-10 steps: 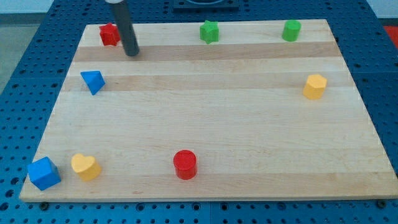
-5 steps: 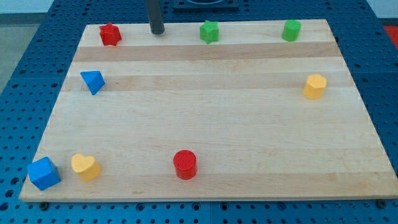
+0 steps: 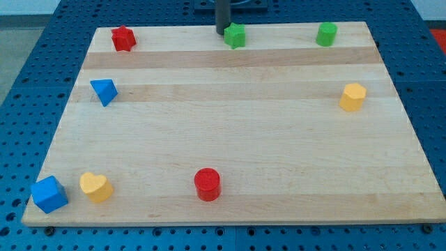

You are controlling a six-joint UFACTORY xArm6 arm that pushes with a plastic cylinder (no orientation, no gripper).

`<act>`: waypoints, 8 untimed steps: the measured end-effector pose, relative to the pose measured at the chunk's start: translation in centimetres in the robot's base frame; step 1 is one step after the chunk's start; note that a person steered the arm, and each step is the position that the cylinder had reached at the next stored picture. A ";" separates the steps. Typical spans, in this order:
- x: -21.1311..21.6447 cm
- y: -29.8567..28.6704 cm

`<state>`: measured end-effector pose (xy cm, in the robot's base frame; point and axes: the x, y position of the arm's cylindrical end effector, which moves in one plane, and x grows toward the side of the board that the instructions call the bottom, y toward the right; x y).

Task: Push the green star to the top right side of the red circle

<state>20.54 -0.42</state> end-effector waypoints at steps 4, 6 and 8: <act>3.1 1.6; 10.4 1.8; 13.0 3.6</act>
<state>33.49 3.20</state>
